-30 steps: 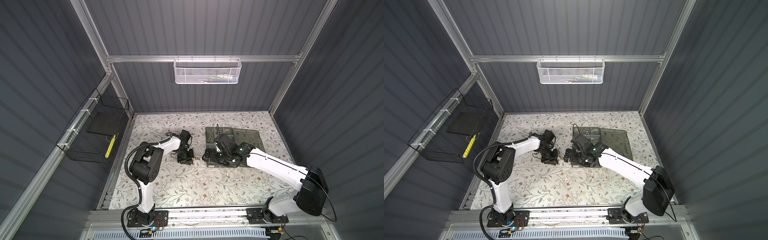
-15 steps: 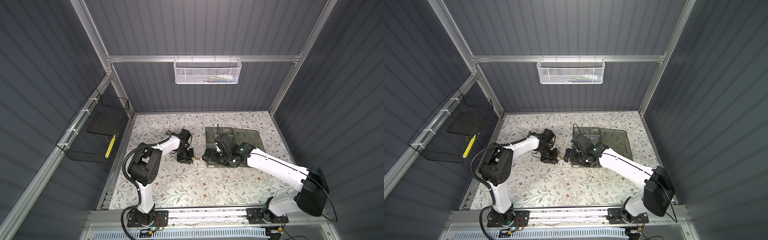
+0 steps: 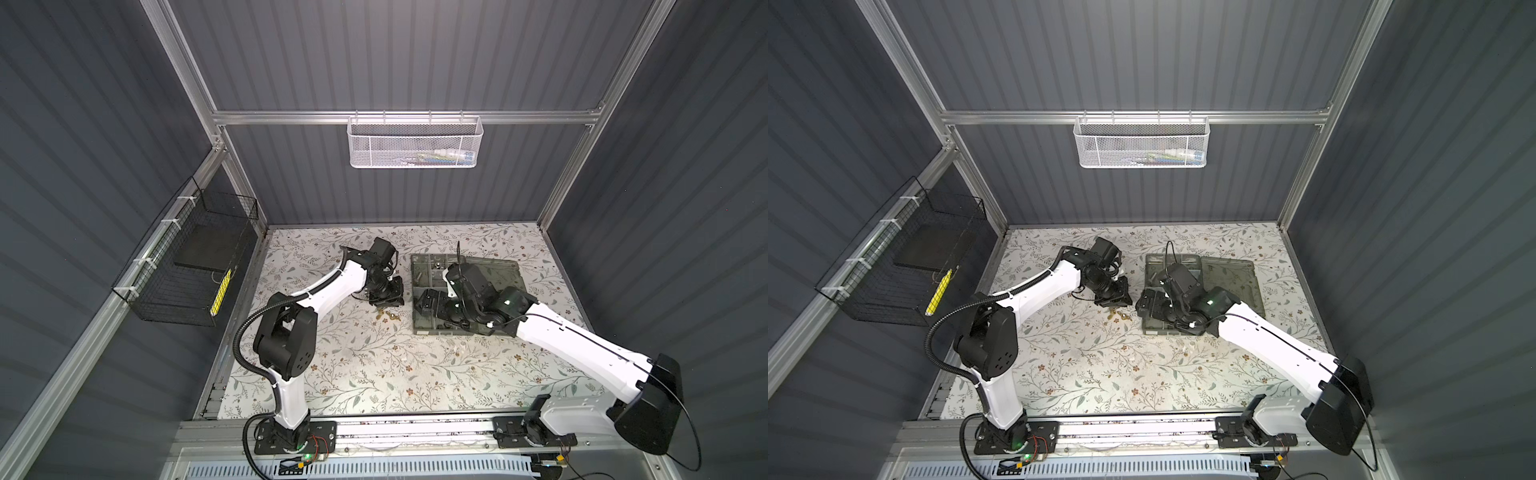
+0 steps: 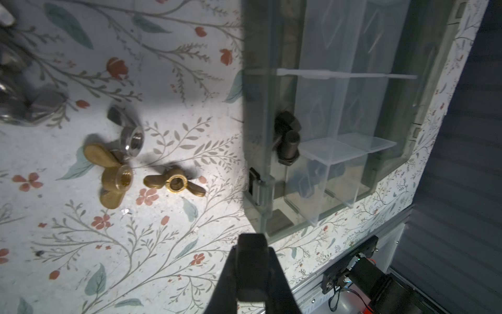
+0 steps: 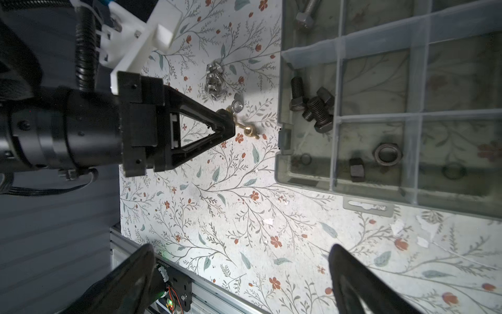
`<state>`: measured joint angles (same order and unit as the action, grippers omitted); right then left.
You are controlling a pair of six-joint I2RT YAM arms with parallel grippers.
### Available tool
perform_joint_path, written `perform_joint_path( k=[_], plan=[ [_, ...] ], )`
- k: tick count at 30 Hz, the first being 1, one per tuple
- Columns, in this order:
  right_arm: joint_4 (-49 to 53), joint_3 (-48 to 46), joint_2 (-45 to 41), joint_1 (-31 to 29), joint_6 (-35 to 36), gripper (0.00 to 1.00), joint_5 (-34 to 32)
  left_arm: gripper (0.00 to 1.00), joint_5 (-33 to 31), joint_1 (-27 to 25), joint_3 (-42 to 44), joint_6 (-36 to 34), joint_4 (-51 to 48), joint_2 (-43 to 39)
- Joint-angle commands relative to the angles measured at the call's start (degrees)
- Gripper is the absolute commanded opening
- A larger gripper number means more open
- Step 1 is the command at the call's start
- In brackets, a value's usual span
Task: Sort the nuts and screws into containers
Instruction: 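Carry the held black nut with the left gripper over the box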
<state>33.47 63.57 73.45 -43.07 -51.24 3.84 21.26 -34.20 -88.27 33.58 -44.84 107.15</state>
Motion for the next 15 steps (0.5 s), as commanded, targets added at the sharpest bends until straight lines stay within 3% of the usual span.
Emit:
perform_joint_path(
  k=[1,15],
  plan=[
    [1.58,-1.77,-2.63,1.78,0.00,0.99,-1.36,0.09,2.01,-1.90,-4.22,1.59,-0.84,0.81],
    [5.72,-8.87,-14.18,9.20,0.35,0.99,-0.62,0.10,5.05,-11.72,-13.33,2.72,1.18,10.72]
  ],
)
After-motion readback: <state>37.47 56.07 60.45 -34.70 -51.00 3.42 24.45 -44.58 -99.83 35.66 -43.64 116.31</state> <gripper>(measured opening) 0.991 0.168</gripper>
